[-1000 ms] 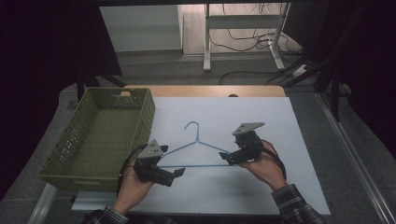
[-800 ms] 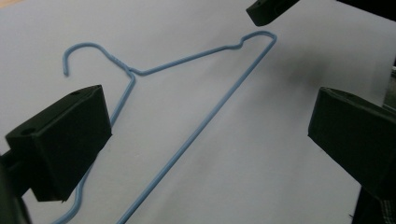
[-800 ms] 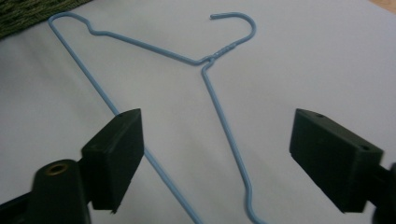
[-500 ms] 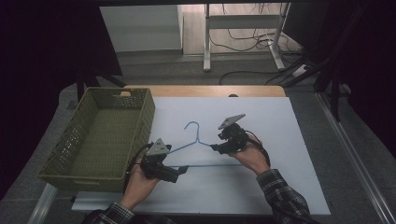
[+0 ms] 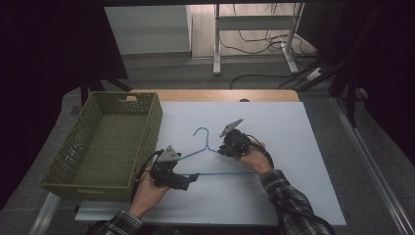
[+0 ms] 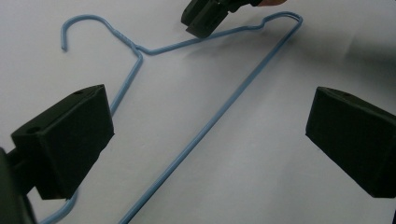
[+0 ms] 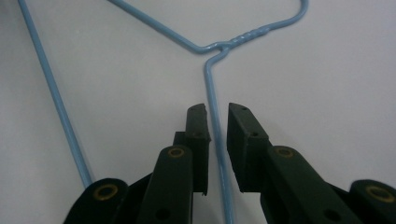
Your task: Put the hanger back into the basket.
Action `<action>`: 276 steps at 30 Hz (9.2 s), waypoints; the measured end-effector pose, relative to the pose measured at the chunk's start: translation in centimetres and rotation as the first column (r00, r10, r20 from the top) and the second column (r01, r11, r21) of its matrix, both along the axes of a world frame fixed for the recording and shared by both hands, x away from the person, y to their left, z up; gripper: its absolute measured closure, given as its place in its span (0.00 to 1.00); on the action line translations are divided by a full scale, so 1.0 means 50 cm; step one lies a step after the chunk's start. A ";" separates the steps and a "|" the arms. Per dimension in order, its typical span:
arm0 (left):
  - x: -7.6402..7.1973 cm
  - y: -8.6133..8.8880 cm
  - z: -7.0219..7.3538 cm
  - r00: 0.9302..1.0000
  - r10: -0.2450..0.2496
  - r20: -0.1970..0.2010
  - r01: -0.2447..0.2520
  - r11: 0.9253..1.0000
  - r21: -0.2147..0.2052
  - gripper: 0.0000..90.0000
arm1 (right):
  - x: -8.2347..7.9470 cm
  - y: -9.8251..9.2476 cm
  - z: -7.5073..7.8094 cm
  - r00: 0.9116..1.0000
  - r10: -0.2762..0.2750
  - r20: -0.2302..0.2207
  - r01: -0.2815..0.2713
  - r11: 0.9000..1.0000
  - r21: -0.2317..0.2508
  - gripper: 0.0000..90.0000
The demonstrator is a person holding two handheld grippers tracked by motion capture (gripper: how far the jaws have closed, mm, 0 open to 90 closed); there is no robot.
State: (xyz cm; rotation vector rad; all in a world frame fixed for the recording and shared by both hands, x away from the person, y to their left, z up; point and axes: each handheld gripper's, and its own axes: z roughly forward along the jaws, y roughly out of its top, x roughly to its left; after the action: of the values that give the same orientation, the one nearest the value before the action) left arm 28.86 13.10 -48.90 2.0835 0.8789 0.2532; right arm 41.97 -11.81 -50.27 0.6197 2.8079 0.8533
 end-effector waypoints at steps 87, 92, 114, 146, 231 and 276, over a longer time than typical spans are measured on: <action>0.281 -0.098 -0.032 0.941 0.157 -0.300 -0.182 0.981 -0.059 0.83 | -0.050 -0.008 0.033 0.973 0.128 0.193 -0.123 0.992 -0.038 0.96; 0.265 -0.099 -0.024 0.945 0.145 -0.294 -0.179 0.979 -0.093 0.87 | -0.042 -0.010 0.035 0.988 0.088 0.130 -0.087 0.996 -0.018 0.83; 0.188 -0.104 0.040 0.993 0.048 -0.112 -0.059 0.993 -0.099 0.47 | -0.022 -0.017 0.060 0.997 0.065 -0.049 -0.063 0.997 0.040 0.96; 0.087 -0.076 0.105 0.948 -0.286 -0.143 0.304 0.943 0.133 0.72 | -0.139 -0.036 0.142 0.968 0.246 0.045 -0.248 0.967 0.049 0.96; 0.064 0.428 0.256 0.947 0.316 0.065 -0.315 0.949 -0.026 0.97 | -0.236 -0.218 0.132 0.981 -0.191 0.025 0.173 0.932 0.318 0.03; 0.101 0.496 0.095 0.860 0.509 -0.039 -0.505 0.860 0.077 0.68 | -0.249 -0.232 0.095 0.979 -0.205 -0.017 0.201 0.938 0.283 0.02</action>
State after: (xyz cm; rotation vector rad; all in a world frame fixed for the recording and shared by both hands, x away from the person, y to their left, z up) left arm 33.91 37.87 -44.14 1.8867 1.4705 0.5068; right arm 29.50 -23.42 -45.51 0.9224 2.5698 1.2198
